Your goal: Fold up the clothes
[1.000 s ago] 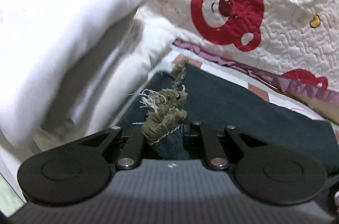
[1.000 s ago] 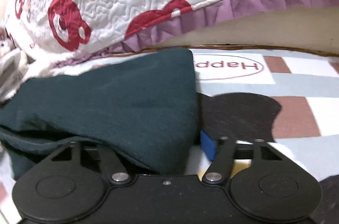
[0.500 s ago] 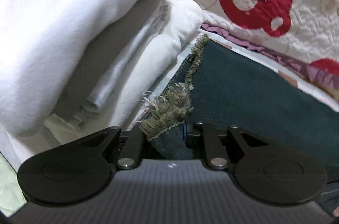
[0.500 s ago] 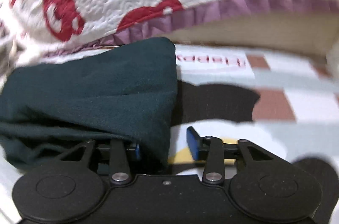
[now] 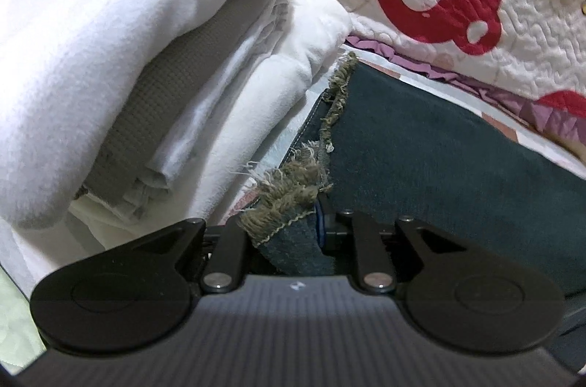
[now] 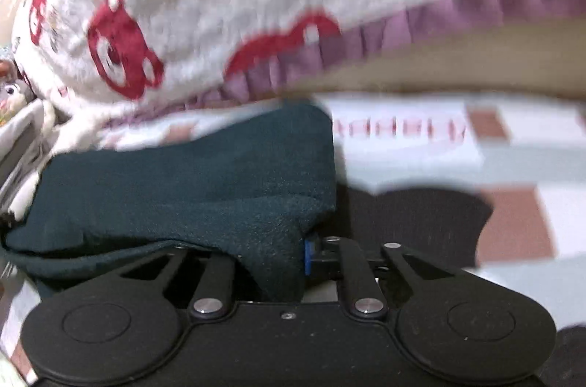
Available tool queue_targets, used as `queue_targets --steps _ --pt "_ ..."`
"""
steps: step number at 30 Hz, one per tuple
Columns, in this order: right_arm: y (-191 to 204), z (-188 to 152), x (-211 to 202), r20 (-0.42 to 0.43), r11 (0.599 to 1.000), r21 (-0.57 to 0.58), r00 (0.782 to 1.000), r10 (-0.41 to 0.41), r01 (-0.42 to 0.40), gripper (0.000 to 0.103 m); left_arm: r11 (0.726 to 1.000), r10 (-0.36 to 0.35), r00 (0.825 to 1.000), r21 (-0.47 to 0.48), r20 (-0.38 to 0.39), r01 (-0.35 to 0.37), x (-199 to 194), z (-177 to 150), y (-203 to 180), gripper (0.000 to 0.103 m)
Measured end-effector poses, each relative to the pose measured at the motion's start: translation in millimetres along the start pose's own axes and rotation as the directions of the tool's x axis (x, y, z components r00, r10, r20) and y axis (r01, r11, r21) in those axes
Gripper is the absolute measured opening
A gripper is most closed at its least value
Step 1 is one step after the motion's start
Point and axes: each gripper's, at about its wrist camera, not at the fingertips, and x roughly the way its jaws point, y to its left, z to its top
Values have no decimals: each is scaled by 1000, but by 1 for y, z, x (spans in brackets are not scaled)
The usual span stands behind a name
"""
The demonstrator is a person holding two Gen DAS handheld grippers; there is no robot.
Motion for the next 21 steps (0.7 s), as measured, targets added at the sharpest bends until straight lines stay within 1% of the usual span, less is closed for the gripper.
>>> queue_targets --steps 3,5,9,11,13,15,16,17,18,19,21 --pt "10 13 -25 74 998 -68 997 -5 10 11 999 -22 1000 50 9 21 -5 -6 -15 16" --pt "5 16 -36 106 994 -112 994 -3 15 10 996 -36 999 83 14 35 -9 -9 -25 16" --pt "-27 28 -57 152 995 -46 985 -81 89 10 987 -66 998 149 23 62 -16 -17 -44 14" --pt "-47 27 -74 159 990 -44 979 -127 135 10 977 -106 994 188 17 101 -15 -28 -65 14" --pt "-65 20 -92 157 979 -73 972 -176 189 10 957 -137 990 259 9 130 -14 -41 -92 13" --pt "-87 -1 -99 107 964 -121 968 -227 239 10 939 -161 987 309 11 150 -14 -51 -114 13" --pt "-98 -12 -102 79 954 -146 964 -253 262 13 936 -168 985 319 27 150 -16 -54 -120 13" --pt "-100 -17 -102 71 950 -156 962 -262 270 16 933 -170 983 332 66 139 -22 -53 -125 11" --pt "-100 -21 -101 68 948 -162 961 -267 274 16 931 -171 978 345 118 121 -29 -51 -128 11" --pt "-100 -24 -100 65 946 -167 960 -271 278 16 922 -174 968 376 183 94 -39 -46 -132 11" --pt "-99 -31 -98 59 942 -178 958 -280 286 15 920 -177 946 386 271 62 -54 -33 -134 11"
